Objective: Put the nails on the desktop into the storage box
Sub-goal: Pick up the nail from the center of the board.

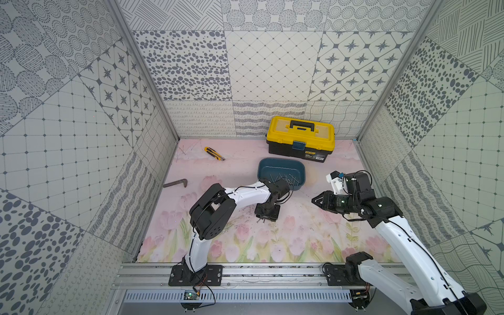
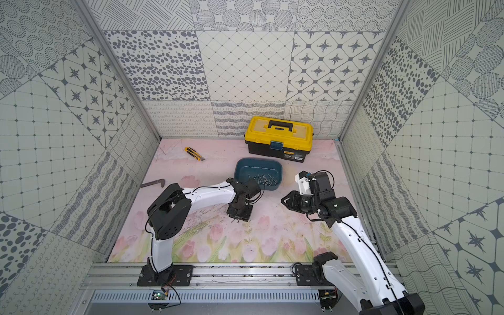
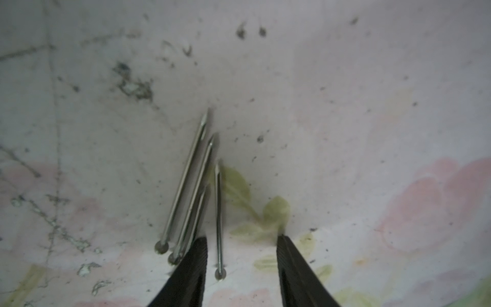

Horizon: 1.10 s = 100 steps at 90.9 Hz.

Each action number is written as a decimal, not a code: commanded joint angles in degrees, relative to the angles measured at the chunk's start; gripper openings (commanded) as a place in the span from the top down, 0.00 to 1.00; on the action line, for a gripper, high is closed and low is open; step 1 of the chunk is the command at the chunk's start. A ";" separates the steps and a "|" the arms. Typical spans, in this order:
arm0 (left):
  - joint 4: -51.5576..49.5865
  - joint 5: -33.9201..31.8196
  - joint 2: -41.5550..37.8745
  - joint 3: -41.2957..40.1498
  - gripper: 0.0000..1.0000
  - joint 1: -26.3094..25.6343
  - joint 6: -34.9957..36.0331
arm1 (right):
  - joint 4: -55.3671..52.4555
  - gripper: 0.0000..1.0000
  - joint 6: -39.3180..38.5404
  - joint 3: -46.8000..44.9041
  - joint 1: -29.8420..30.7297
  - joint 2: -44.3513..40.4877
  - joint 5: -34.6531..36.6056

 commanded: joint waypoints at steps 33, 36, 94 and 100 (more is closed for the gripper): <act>-2.89 -1.02 3.51 -0.80 0.91 0.07 2.56 | 0.61 0.67 -0.62 1.94 -0.10 0.59 0.17; -2.88 -0.72 3.54 -0.90 0.94 0.15 2.56 | 0.61 0.67 -0.60 1.92 -0.10 0.60 0.18; -3.35 7.63 -7.24 2.08 1.00 0.07 1.02 | 0.77 0.20 -1.22 5.46 -0.27 4.23 -1.57; -3.53 8.54 -8.65 3.38 1.00 0.07 0.74 | 0.90 0.16 -1.11 6.02 -0.37 4.44 -2.50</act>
